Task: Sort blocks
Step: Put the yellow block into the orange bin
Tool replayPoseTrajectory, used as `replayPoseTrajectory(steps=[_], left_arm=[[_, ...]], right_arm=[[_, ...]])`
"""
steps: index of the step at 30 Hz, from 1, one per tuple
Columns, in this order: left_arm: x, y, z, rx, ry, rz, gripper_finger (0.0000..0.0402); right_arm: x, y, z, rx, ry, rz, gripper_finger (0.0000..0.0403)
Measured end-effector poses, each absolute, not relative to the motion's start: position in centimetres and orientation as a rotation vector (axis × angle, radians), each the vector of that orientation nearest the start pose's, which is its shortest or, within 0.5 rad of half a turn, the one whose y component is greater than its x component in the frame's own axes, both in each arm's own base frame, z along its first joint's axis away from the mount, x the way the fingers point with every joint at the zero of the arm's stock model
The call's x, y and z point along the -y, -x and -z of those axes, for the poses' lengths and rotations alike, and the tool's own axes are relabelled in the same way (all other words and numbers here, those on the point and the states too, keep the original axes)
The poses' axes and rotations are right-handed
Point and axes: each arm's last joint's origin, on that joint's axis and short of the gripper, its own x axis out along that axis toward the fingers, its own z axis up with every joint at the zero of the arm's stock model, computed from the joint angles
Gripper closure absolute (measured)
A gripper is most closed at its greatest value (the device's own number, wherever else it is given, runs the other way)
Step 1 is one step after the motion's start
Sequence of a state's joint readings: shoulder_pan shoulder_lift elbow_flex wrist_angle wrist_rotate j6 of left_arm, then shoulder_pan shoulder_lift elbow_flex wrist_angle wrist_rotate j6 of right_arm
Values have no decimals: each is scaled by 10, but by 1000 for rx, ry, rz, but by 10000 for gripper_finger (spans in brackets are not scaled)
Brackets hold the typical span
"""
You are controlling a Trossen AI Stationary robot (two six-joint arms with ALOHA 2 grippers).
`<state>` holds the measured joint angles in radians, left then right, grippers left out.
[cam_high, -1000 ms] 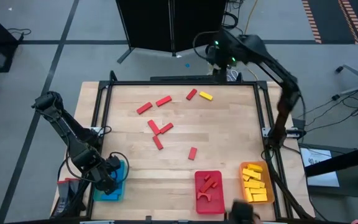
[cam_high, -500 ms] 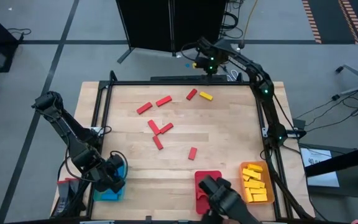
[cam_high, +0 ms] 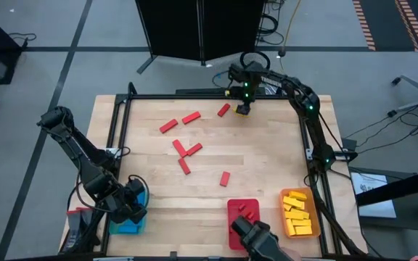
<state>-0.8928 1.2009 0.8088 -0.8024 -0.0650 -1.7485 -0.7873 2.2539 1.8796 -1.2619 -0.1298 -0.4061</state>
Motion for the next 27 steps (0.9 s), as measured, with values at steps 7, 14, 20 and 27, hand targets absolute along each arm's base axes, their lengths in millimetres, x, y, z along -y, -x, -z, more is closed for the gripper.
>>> replayPoseTrajectory(steps=[7, 14, 20, 27], left_arm=[[162, -133, -222, -1290, 927, -382, 134], [161, -132, -221, -1292, 924, -386, 134], [159, -131, -221, -1298, 925, -426, 134], [161, -146, -227, -987, 1154, -505, 135]], right_arm=[[279, -301, -173, -1407, -235, 290, 135], [261, -288, -200, -1444, -207, 228, 135], [273, -274, -227, -1356, -91, 277, 135], [273, -244, -243, -1212, -137, 266, 158]])
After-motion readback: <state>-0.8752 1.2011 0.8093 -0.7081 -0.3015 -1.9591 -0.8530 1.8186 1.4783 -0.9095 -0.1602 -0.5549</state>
